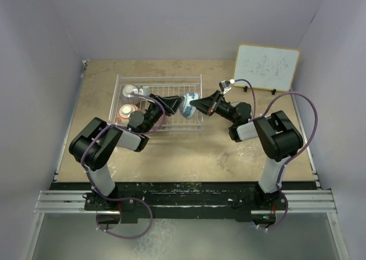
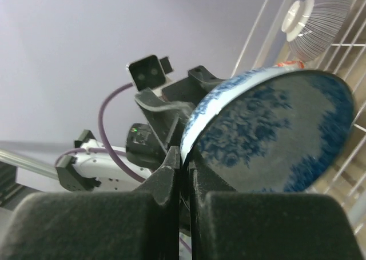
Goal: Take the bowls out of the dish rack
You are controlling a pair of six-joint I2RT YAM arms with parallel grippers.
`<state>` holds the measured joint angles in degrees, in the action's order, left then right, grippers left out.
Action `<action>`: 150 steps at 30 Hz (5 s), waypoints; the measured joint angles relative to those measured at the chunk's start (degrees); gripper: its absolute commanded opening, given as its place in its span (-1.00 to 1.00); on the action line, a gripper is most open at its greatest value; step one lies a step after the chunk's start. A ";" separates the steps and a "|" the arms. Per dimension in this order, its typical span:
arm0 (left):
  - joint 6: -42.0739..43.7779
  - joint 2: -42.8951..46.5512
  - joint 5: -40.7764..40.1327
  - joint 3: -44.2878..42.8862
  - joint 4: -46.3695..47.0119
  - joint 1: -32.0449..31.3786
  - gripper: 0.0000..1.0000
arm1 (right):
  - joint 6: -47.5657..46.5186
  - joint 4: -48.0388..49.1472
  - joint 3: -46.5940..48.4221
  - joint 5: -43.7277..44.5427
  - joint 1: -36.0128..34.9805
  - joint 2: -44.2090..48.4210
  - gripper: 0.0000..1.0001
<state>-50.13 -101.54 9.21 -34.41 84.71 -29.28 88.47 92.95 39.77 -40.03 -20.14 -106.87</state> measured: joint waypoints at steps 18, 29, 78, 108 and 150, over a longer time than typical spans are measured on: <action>7.76 18.53 -0.92 7.15 -1.53 -0.50 0.77 | -3.98 -3.89 0.11 -6.19 -0.11 4.09 -1.00; 17.03 28.17 -5.64 10.23 -15.67 -0.48 0.79 | -15.98 -12.39 1.14 -12.70 -0.11 15.39 -1.00; 18.47 24.17 -8.50 12.70 -19.30 -0.48 0.76 | -73.88 -116.17 27.32 58.73 -0.42 18.27 -1.00; 19.34 25.31 -9.68 13.05 -23.69 -0.48 0.76 | -73.88 -111.91 26.18 56.41 -0.44 17.97 -0.39; 33.88 23.87 -25.40 -5.27 -72.39 2.27 0.66 | -73.66 -108.52 26.10 50.53 -0.44 24.13 -0.17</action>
<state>-16.25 -77.67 -16.19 -39.68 12.32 -27.00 14.81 -15.57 65.87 10.50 -20.58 -82.74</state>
